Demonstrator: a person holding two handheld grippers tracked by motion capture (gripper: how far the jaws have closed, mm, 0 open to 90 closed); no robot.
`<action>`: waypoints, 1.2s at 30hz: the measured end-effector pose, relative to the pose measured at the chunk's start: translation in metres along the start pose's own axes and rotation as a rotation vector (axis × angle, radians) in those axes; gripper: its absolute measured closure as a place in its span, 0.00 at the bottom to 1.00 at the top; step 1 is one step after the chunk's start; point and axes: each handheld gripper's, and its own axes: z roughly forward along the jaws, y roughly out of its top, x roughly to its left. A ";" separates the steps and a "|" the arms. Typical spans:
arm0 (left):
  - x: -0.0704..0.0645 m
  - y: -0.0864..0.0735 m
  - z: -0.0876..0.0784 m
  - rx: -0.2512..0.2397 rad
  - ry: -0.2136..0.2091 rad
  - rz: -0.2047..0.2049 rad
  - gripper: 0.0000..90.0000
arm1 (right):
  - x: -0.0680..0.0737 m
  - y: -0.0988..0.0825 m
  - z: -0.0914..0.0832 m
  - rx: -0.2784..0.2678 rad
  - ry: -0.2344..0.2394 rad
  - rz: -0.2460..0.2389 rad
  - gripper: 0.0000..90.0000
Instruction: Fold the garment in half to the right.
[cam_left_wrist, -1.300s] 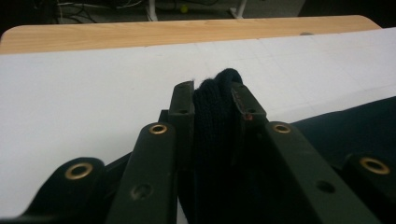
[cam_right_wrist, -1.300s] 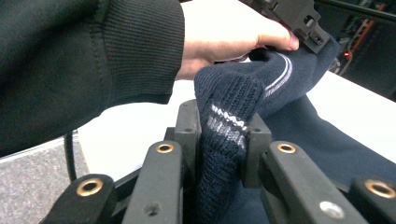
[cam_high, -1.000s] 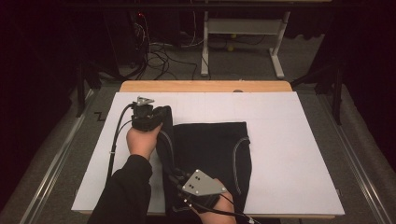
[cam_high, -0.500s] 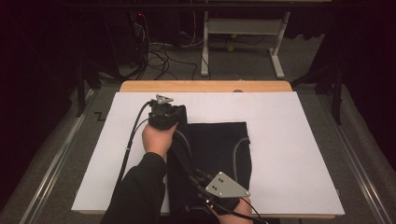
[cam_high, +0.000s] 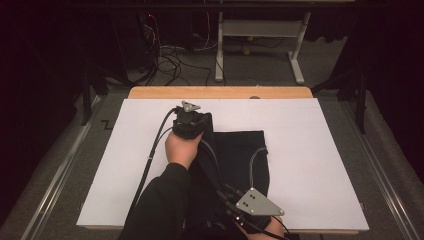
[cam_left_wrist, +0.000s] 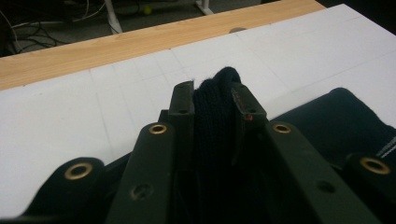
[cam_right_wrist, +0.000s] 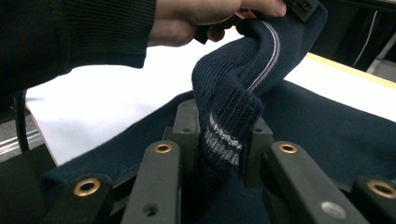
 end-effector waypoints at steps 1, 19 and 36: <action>-0.003 0.001 0.002 0.002 -0.003 0.002 0.77 | -0.001 -0.001 -0.001 0.001 -0.002 0.004 0.82; -0.039 0.000 0.038 0.066 -0.027 0.024 0.76 | -0.023 -0.028 -0.023 0.062 -0.049 0.044 0.81; -0.063 0.000 0.057 0.097 -0.057 0.044 0.75 | -0.031 -0.048 -0.036 0.109 -0.075 0.058 0.80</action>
